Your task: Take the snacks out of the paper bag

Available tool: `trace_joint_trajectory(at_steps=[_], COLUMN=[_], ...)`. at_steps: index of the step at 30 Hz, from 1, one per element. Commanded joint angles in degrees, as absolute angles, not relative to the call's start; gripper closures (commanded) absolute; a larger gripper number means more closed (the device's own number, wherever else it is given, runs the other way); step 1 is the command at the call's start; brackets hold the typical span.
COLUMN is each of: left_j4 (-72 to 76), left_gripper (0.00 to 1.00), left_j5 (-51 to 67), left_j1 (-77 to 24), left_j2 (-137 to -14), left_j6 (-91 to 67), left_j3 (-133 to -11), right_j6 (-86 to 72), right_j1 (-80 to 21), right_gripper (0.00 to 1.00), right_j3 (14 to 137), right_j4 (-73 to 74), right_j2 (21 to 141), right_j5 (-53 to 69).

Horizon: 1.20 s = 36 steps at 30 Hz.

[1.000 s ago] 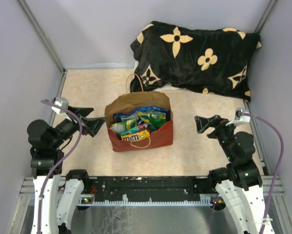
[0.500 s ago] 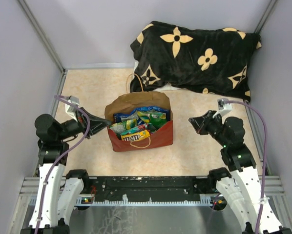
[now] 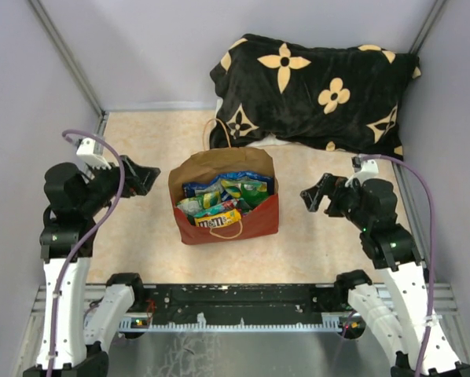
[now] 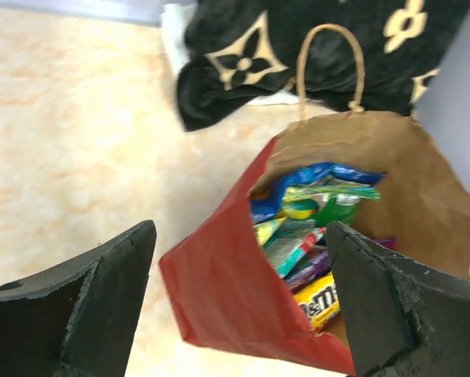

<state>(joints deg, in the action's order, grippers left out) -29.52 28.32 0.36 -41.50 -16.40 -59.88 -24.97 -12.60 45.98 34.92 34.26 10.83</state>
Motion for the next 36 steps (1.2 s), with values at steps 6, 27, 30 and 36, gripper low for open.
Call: trace_joint_trajectory(at_steps=[6, 27, 30, 36], left_j4=[-35.7, -30.5, -30.8, -33.1], left_gripper=[0.07, 0.09, 0.10, 0.13], left_j5=[22.0, 18.6, 17.7, 15.8], left_j1=[0.3, -8.1, -9.0, -14.3], left_j2=[-42.1, -55.9, -57.7, -60.5], left_j6=[-13.9, -10.9, -10.8, -10.9], left_j3=[-55.1, -59.4, -61.2, -66.3], right_j6=[-22.4, -18.1, -18.3, -19.4], right_j1=[-12.9, -43.3, -43.2, -42.3], right_gripper=[0.01, 0.09, 0.16, 0.16], right_j3=[53.9, 79.5, 79.7, 78.9], right_j4=[40.1, 36.5, 36.2, 36.4], right_j2=[38.5, 75.8, 77.9, 80.3], right_j5=[4.3, -26.0, -26.7, -27.9])
